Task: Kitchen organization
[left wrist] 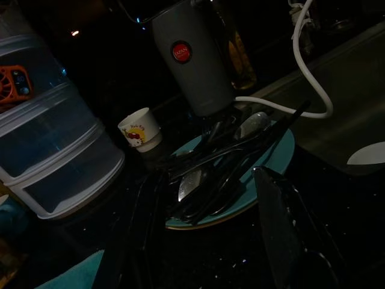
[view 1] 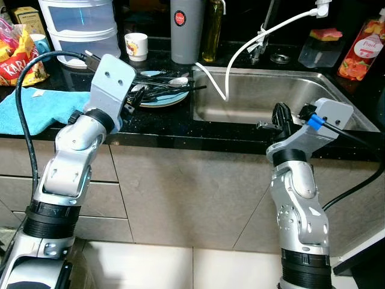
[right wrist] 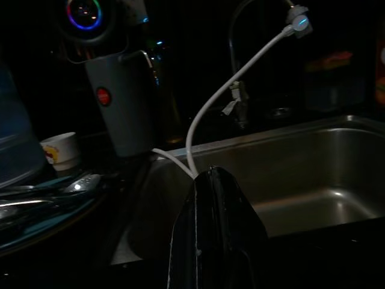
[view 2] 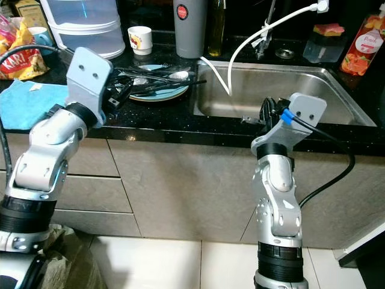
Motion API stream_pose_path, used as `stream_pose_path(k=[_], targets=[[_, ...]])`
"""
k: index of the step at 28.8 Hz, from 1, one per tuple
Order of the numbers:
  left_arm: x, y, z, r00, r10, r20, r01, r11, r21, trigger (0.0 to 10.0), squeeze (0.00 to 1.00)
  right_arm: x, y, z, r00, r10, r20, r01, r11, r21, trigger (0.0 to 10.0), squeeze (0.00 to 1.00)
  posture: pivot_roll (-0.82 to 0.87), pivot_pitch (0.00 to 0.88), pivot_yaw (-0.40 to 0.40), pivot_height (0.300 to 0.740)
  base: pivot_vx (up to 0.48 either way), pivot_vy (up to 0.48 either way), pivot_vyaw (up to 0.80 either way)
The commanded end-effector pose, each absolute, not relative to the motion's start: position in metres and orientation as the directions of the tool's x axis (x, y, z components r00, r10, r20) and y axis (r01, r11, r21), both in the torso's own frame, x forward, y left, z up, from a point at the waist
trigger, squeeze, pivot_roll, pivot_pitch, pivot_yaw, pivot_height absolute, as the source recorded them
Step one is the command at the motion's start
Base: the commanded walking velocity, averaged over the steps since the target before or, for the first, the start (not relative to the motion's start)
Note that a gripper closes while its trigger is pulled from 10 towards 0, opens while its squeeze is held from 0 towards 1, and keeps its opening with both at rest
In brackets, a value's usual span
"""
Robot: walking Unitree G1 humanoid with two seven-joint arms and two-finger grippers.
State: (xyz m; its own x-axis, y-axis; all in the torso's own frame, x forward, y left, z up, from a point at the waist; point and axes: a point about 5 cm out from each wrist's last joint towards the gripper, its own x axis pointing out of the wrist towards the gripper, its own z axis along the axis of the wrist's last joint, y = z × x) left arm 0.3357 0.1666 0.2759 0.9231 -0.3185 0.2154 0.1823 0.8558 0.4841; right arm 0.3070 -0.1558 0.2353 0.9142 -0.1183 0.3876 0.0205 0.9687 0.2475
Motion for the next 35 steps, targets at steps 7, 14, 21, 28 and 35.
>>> stream_pose_path(k=[7,14,21,28,35], targets=[[0.331,0.161,0.288,0.897,-0.289,0.334,0.162,0.919,0.36,10.0,0.0,0.31,-0.153,0.235,0.915,-0.106,0.389,0.007,0.969,0.248,10.0,0.0,0.27,0.0,-0.013,0.74,0.0,0.0,0.0],[0.33,0.158,0.297,0.875,-0.29,0.387,0.149,0.923,0.355,10.0,0.0,0.311,-0.159,0.236,0.91,-0.121,0.395,0.022,0.969,0.247,10.0,0.0,0.27,0.0,-0.016,0.74,0.204,0.0,0.0],[0.33,0.156,0.298,0.871,-0.289,0.397,0.149,0.926,0.348,10.0,0.0,0.312,-0.16,0.237,0.909,-0.122,0.398,0.024,0.97,0.244,10.0,0.0,0.27,0.0,-0.015,0.74,0.357,0.0,0.0],[0.331,0.155,0.299,0.869,-0.291,0.4,0.15,0.925,0.348,10.0,0.0,0.311,-0.161,0.237,0.908,-0.128,0.398,0.029,0.969,0.245,10.0,0.0,0.27,0.0,-0.013,0.74,0.352,0.0,0.0],[0.331,0.155,0.299,0.869,-0.29,0.4,0.149,0.926,0.347,10.0,0.0,0.311,-0.161,0.236,0.908,-0.128,0.399,0.028,0.969,0.247,10.0,0.0,0.27,0.0,-0.012,0.74,0.346,0.0,0.0]])
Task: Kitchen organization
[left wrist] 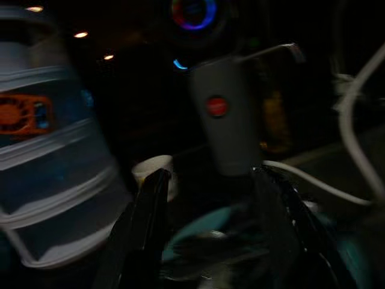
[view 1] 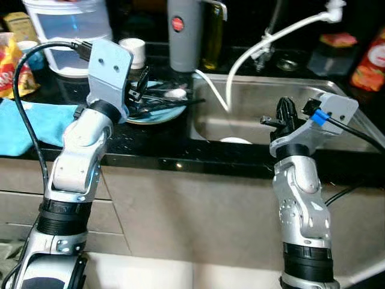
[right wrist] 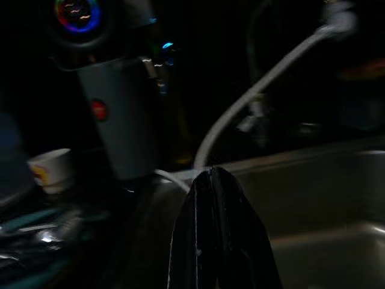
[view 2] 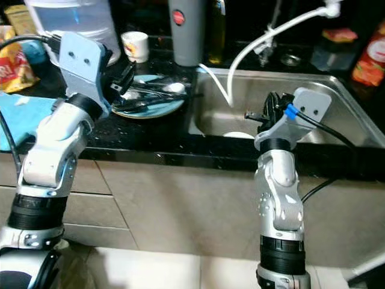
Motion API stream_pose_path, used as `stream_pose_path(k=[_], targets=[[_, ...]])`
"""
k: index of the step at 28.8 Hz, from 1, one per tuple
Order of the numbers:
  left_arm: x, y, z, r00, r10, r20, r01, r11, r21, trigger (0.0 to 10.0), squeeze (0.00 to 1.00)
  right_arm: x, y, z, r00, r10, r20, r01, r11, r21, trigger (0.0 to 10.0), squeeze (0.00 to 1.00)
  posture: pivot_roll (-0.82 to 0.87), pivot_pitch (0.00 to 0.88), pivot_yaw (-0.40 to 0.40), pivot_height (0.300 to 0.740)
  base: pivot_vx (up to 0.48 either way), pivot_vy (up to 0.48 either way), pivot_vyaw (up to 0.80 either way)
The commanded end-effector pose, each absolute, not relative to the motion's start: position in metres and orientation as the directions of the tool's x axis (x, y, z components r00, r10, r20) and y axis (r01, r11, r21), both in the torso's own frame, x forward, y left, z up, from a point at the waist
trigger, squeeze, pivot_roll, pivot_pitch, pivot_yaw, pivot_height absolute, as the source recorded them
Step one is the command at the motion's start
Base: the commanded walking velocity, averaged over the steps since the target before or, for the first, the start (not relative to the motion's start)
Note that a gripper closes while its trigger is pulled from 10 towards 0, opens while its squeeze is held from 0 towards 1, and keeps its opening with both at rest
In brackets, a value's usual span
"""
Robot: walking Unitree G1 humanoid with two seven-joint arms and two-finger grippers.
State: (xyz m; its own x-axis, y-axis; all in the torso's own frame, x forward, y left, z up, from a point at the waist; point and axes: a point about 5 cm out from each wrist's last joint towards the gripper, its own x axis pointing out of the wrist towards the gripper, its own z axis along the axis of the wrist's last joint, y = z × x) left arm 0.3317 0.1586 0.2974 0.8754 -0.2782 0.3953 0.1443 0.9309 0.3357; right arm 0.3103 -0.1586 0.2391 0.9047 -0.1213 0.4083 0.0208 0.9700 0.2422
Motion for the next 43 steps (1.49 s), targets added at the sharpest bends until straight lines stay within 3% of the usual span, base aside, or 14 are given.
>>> stream_pose_path(k=[1,19,28,34,36,39,43], targets=[[0.331,0.155,0.299,0.869,-0.29,0.4,0.149,0.926,0.347,10.0,0.0,0.311,-0.161,0.236,0.908,-0.128,0.399,0.028,0.969,0.247,10.0,0.0,0.27,0.0,-0.012,0.74,0.337,0.0,0.0],[0.332,0.155,0.299,0.872,-0.29,0.395,0.152,0.927,0.344,10.0,0.0,0.311,-0.161,0.236,0.908,-0.125,0.399,0.025,0.969,0.247,10.0,0.0,0.27,0.0,-0.013,0.74,0.268,0.0,0.0],[0.326,0.144,0.296,0.852,-0.401,0.336,0.275,0.89,0.364,10.0,0.0,0.312,-0.16,0.236,0.909,-0.123,0.398,0.023,0.969,0.246,10.0,0.0,0.27,0.0,-0.015,0.74,0.0,0.0,0.0],[0.32,0.136,0.288,0.822,-0.547,0.16,0.443,0.79,0.424,10.0,0.0,0.312,-0.16,0.235,0.909,-0.121,0.398,0.021,0.969,0.247,10.0,0.0,0.27,0.0,-0.017,0.74,0.0,0.0,0.0],[0.317,0.136,0.286,0.812,-0.578,0.078,0.481,0.739,0.471,10.0,0.0,0.312,-0.16,0.236,0.909,-0.12,0.398,0.02,0.969,0.247,10.0,0.0,0.27,0.0,-0.019,0.74,0.0,0.0,0.0],[0.307,0.134,0.292,0.762,-0.646,-0.048,0.532,0.581,0.616,10.0,0.0,0.313,-0.16,0.235,0.911,-0.117,0.395,0.018,0.969,0.246,10.0,0.0,0.28,0.0,-0.026,0.74,0.0,0.0,0.0],[0.299,0.132,0.292,0.731,-0.671,-0.129,0.585,0.517,0.625,10.0,0.0,0.313,-0.157,0.234,0.914,-0.109,0.391,0.01,0.969,0.245,10.0,0.0,0.28,0.0,-0.032,0.74,0.0,0.0,0.0]])
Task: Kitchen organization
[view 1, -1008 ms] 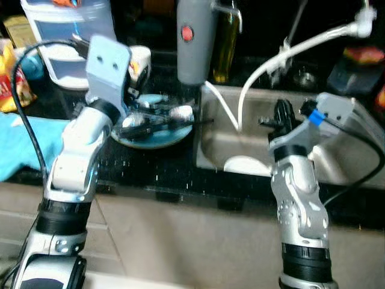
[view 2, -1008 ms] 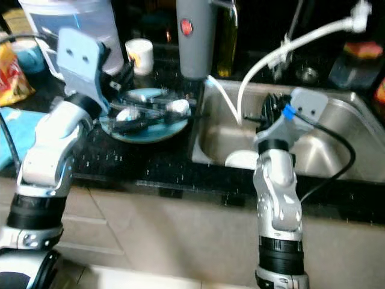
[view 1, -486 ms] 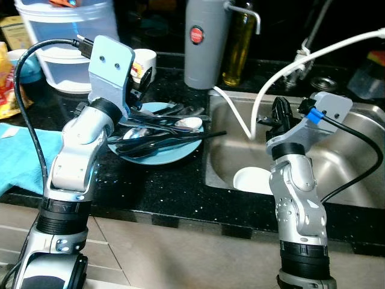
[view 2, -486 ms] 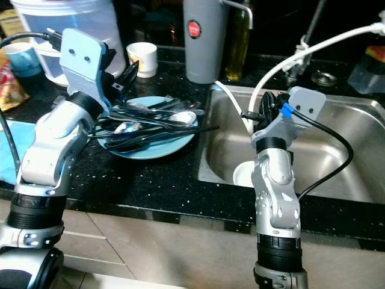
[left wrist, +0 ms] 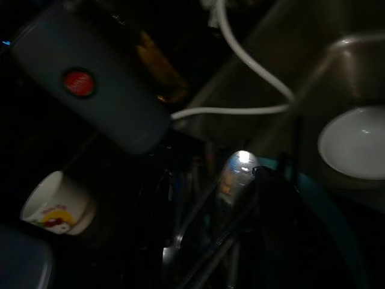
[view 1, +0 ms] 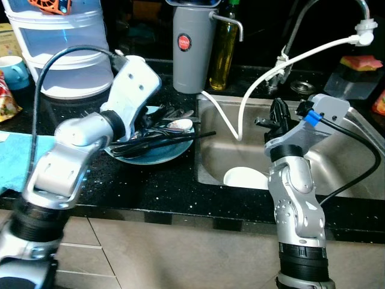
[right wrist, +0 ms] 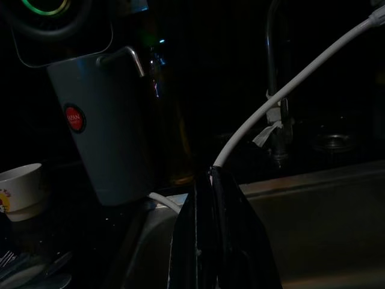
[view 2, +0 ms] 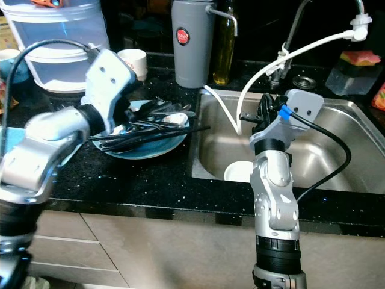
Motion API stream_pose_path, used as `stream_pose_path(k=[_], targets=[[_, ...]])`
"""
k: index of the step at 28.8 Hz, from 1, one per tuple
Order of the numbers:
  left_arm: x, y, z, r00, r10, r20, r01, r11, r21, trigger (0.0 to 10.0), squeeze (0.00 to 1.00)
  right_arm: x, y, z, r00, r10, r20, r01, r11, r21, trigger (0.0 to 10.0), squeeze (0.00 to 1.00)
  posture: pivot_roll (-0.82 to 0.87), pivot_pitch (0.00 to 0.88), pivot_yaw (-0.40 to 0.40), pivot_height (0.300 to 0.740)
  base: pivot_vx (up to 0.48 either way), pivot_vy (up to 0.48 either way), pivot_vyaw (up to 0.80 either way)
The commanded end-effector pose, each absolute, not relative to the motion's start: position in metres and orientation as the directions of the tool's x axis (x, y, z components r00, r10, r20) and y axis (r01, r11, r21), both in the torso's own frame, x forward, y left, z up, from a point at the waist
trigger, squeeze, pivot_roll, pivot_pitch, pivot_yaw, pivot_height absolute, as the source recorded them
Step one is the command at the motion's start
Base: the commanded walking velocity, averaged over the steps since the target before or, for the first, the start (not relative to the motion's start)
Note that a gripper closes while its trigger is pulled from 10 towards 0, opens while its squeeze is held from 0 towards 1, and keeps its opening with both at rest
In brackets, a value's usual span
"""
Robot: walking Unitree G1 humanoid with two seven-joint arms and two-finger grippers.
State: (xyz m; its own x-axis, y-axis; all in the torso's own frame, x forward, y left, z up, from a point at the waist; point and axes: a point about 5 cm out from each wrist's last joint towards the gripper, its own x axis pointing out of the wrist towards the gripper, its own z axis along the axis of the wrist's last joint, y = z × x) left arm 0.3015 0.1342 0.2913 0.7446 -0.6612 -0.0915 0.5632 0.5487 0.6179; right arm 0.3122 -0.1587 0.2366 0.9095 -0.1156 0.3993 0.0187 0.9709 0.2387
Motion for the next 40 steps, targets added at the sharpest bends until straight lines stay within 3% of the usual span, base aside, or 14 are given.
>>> stream_pose_path(k=[1,4,12,17,26,27,30,31,32,33,34,40], targets=[[0.294,0.129,0.286,0.701,-0.694,-0.162,0.628,0.494,0.602,10.0,0.0,0.313,-0.157,0.234,0.915,-0.106,0.39,0.008,0.969,0.246,10.0,0.0,0.29,0.0,-0.034,0.74,0.0,0.0,0.0],[0.286,0.127,0.26,0.648,-0.709,-0.279,0.709,0.428,0.56,10.0,0.0,0.314,-0.155,0.233,0.916,-0.101,0.388,0.003,0.969,0.246,10.0,0.0,0.29,0.0,-0.036,0.74,0.0,0.0,0.0],[0.305,0.125,0.233,0.759,-0.564,-0.325,0.604,0.423,0.675,10.0,0.0,0.313,-0.154,0.232,0.919,-0.095,0.382,-0.002,0.97,0.245,10.0,0.0,0.27,0.0,-0.04,0.74,0.0,0.0,0.0],[0.308,0.116,0.232,0.767,-0.552,-0.329,0.565,0.335,0.754,10.0,0.0,0.312,-0.154,0.232,0.919,-0.097,0.383,0.0,0.97,0.244,10.0,0.0,0.26,0.0,-0.037,0.74,0.0,0.0,0.0],[0.312,0.112,0.228,0.764,-0.54,-0.354,0.571,0.309,0.761,9.9,0.0,0.311,-0.155,0.232,0.918,-0.103,0.382,0.007,0.97,0.244,10.0,0.0,0.26,0.0,-0.035,0.74,0.0,0.0,0.0],[0.312,0.112,0.228,0.765,-0.54,-0.352,0.568,0.308,0.763,7.6,0.0,0.311,-0.155,0.232,0.918,-0.103,0.382,0.007,0.97,0.244,10.0,0.0,0.26,0.0,-0.036,0.74,0.0,0.0,0.0],[0.312,0.112,0.228,0.766,-0.539,-0.352,0.567,0.306,0.765,7.6,0.0,0.311,-0.155,0.232,0.918,-0.103,0.382,0.007,0.97,0.244,10.0,0.0,0.26,0.0,-0.036,0.74,0.0,0.0,0.0],[0.313,0.112,0.228,0.769,-0.532,-0.353,0.561,0.299,0.772,3.9,0.0,0.312,-0.155,0.232,0.918,-0.103,0.383,0.006,0.97,0.245,10.0,0.0,0.26,0.0,-0.036,0.74,0.0,0.0,0.0],[0.314,0.113,0.228,0.773,-0.525,-0.357,0.559,0.296,0.775,1.5,0.0,0.312,-0.155,0.232,0.918,-0.102,0.384,0.006,0.969,0.245,10.0,0.0,0.26,0.0,-0.036,0.74,0.0,0.0,0.0],[0.314,0.113,0.228,0.773,-0.525,-0.357,0.559,0.296,0.775,1.5,0.0,0.312,-0.155,0.232,0.918,-0.102,0.384,0.006,0.969,0.245,10.0,0.0,0.26,0.0,-0.036,0.74,0.0,0.0,0.0],[0.315,0.114,0.227,0.775,-0.517,-0.363,0.56,0.298,0.773,0.0,0.0,0.312,-0.155,0.232,0.917,-0.102,0.385,0.005,0.969,0.246,10.0,0.0,0.26,0.0,-0.035,0.74,0.0,0.0,0.0],[0.316,0.114,0.228,0.776,-0.517,-0.362,0.564,0.309,0.766,0.0,0.0,0.312,-0.155,0.233,0.917,-0.103,0.386,0.005,0.969,0.246,10.0,0.0,0.26,0.0,-0.039,0.74,0.0,0.0,0.0]])
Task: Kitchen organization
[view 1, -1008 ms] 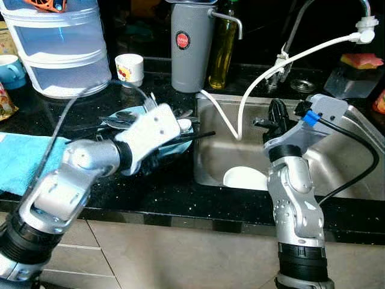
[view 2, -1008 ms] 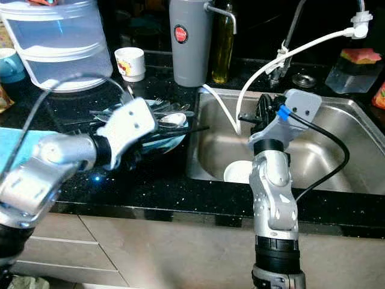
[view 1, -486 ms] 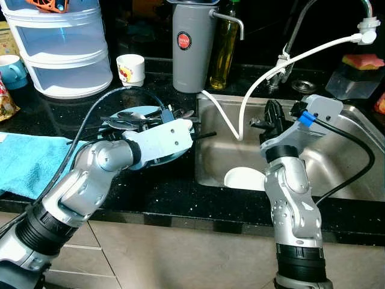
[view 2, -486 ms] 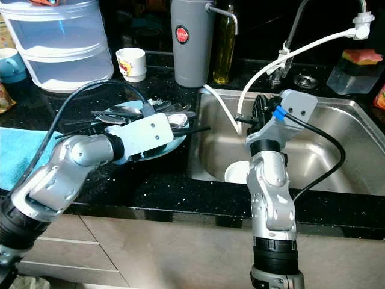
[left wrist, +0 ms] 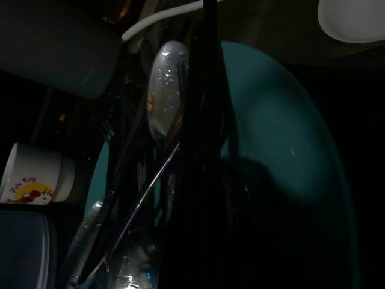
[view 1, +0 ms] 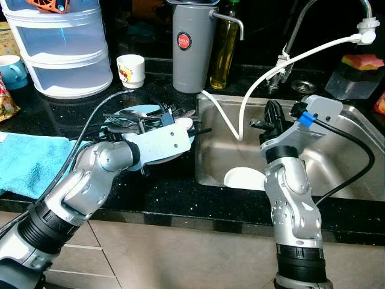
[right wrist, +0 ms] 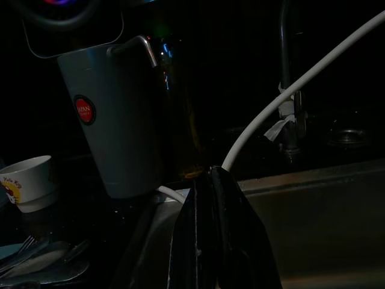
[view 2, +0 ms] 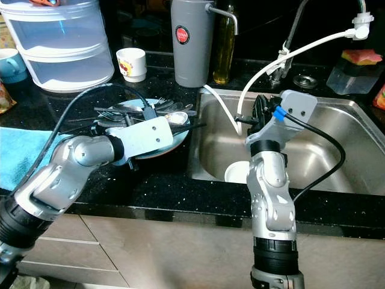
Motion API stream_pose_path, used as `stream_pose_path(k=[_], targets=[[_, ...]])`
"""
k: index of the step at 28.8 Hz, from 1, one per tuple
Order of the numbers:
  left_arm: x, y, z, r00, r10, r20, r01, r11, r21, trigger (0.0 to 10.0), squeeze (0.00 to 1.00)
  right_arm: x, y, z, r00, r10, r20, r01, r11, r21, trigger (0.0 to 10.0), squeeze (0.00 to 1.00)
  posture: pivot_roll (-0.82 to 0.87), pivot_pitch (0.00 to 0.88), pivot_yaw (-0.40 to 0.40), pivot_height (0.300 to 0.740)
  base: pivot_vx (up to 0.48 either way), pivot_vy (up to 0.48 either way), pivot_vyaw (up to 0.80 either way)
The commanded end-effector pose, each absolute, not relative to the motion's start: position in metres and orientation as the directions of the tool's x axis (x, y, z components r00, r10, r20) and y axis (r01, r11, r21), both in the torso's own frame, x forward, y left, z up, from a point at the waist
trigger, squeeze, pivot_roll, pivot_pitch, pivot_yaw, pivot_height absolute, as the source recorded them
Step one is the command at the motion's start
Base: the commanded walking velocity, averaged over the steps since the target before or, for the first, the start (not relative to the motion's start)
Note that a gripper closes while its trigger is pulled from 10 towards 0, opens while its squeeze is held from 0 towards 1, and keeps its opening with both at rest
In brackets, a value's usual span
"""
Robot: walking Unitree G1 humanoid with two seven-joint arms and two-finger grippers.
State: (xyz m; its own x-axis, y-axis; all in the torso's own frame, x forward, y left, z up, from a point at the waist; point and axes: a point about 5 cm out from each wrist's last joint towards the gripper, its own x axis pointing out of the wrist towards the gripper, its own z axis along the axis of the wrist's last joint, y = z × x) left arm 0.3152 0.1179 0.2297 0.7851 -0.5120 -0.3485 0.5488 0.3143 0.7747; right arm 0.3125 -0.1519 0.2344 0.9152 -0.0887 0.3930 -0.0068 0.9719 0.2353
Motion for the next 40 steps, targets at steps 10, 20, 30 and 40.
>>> stream_pose_path(k=[10,20,30,40], targets=[[0.314,0.102,0.248,0.769,-0.597,-0.228,0.53,0.397,0.749,10.0,0.0,0.312,-0.156,0.234,0.916,-0.099,0.388,0.002,0.97,0.243,10.0,0.0,0.26,0.0,-0.043,0.74,0.0,0.0,0.0],[0.326,0.111,0.287,0.849,-0.527,0.044,0.35,0.622,0.701,10.0,0.0,0.313,-0.155,0.235,0.917,-0.09,0.388,-0.006,0.971,0.24,10.0,0.0,0.27,0.0,-0.05,0.74,0.0,0.0,0.0],[0.342,0.083,0.287,0.785,-0.61,0.108,0.539,0.758,0.367,10.0,0.0,0.315,-0.153,0.238,0.914,-0.089,0.397,-0.01,0.97,0.242,10.0,0.0,0.25,0.0,-0.039,0.74,0.0,0.0,0.0],[0.352,0.052,0.266,0.646,-0.763,0.0,0.755,0.638,0.15,10.0,0.0,0.314,-0.163,0.235,0.915,-0.15,0.374,0.068,0.972,0.224,10.0,0.0,0.24,0.0,-0.03,0.74,0.0,0.0,0.0]])
